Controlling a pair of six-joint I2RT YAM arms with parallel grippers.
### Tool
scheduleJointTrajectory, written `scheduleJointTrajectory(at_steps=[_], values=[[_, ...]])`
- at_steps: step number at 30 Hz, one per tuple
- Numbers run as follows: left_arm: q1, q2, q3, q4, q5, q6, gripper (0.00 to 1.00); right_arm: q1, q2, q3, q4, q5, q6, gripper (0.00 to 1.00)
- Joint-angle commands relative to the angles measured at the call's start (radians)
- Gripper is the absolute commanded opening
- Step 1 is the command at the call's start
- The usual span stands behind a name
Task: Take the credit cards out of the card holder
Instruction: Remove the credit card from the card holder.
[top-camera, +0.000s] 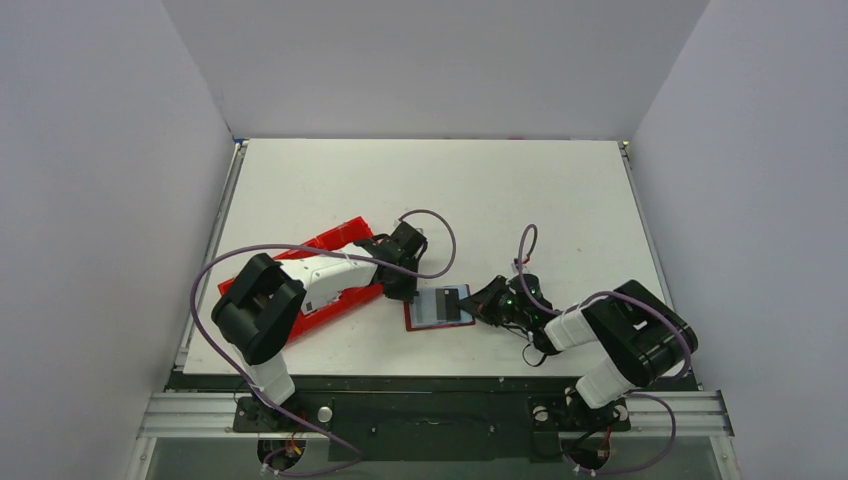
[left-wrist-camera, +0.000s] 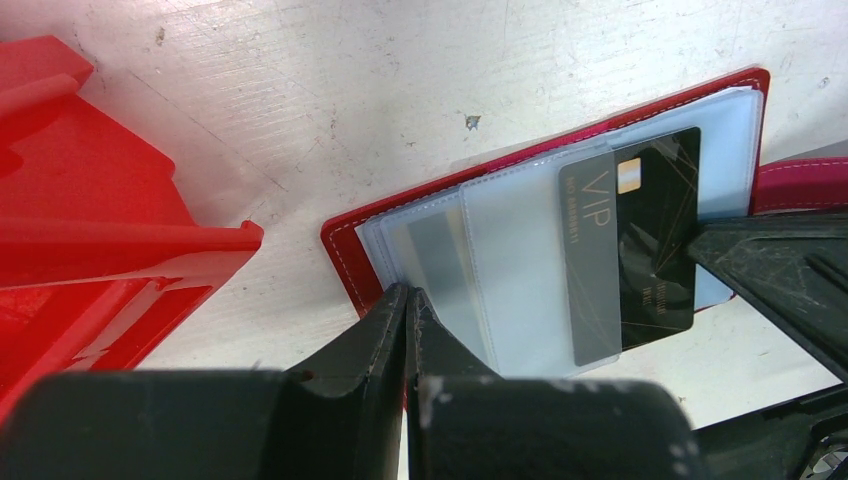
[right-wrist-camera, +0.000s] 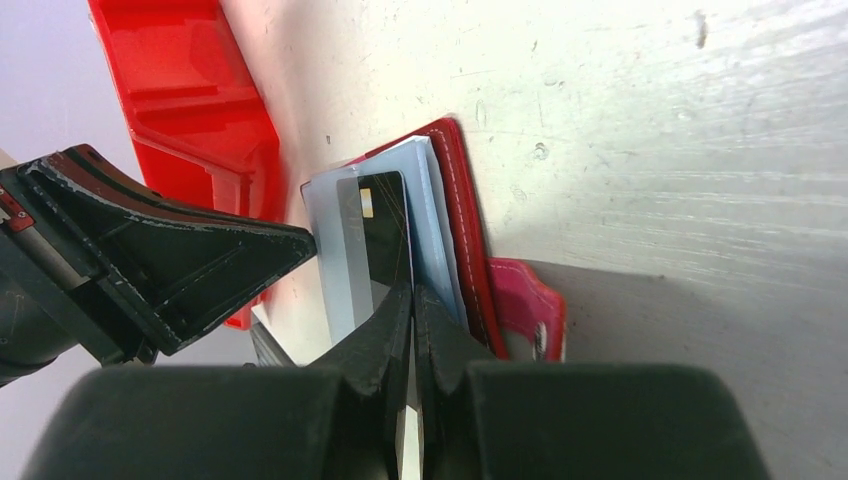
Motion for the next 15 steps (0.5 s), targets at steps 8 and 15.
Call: scheduleJointTrajectory(at_steps=[8, 15], values=[[0.006, -0.011, 0.057, -0.082, -0.022, 0.029, 0.0, -0.022, -0.153, 0.018, -0.188, 0.055, -0.102, 0.0], [0.005, -0.071, 0.124, -0.133, -0.015, 0.041, 0.27, -0.025, -0.192, 0.029, -0.245, 0.061, -0.118, 0.0]])
